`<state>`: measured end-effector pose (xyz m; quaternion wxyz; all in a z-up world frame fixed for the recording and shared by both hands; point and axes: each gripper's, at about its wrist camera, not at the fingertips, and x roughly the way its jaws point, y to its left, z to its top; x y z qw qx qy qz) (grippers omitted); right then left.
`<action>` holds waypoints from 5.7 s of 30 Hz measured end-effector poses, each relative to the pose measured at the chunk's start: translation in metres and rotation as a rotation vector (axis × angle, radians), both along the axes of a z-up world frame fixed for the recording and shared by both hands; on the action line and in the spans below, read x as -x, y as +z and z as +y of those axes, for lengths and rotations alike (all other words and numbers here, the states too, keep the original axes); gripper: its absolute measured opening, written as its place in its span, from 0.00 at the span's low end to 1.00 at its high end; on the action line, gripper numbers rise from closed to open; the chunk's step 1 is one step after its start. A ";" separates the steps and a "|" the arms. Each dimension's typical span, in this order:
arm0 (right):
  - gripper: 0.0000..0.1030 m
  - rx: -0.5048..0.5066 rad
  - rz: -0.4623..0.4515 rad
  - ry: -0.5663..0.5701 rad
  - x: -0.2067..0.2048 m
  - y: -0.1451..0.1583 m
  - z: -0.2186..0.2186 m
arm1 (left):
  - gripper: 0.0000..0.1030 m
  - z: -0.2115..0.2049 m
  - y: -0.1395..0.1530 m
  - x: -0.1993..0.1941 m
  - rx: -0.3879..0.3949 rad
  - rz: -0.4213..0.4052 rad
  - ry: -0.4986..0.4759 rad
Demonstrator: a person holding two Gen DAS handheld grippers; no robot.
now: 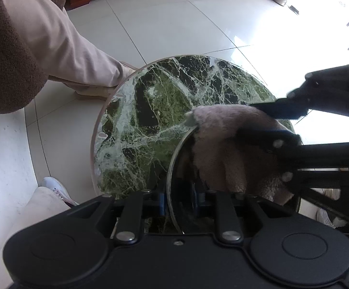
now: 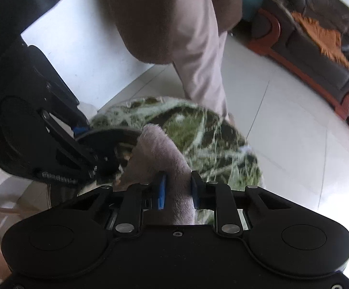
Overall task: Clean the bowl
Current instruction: 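Rub the pink towel around the bowl interior with the right gripper while the left gripper holds the rim, then scrub the bowl inner wall with the towel in the right gripper while the left gripper holds the rim, then wipe the bowl bottom with the towel in the right gripper while the left gripper holds the rim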
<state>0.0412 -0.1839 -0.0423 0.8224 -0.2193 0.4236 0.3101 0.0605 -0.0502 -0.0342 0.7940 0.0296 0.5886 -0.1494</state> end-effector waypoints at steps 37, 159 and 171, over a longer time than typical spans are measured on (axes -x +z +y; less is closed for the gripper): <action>0.13 -0.102 0.078 -0.037 -0.008 -0.002 -0.018 | 0.20 0.000 -0.001 0.002 -0.001 0.001 0.012; 0.17 -0.101 0.068 -0.169 -0.006 -0.005 -0.022 | 0.18 -0.009 0.000 -0.002 -0.013 -0.054 -0.005; 0.20 -0.173 0.134 -0.309 0.023 -0.015 -0.043 | 0.19 -0.009 0.000 0.003 -0.003 -0.051 0.023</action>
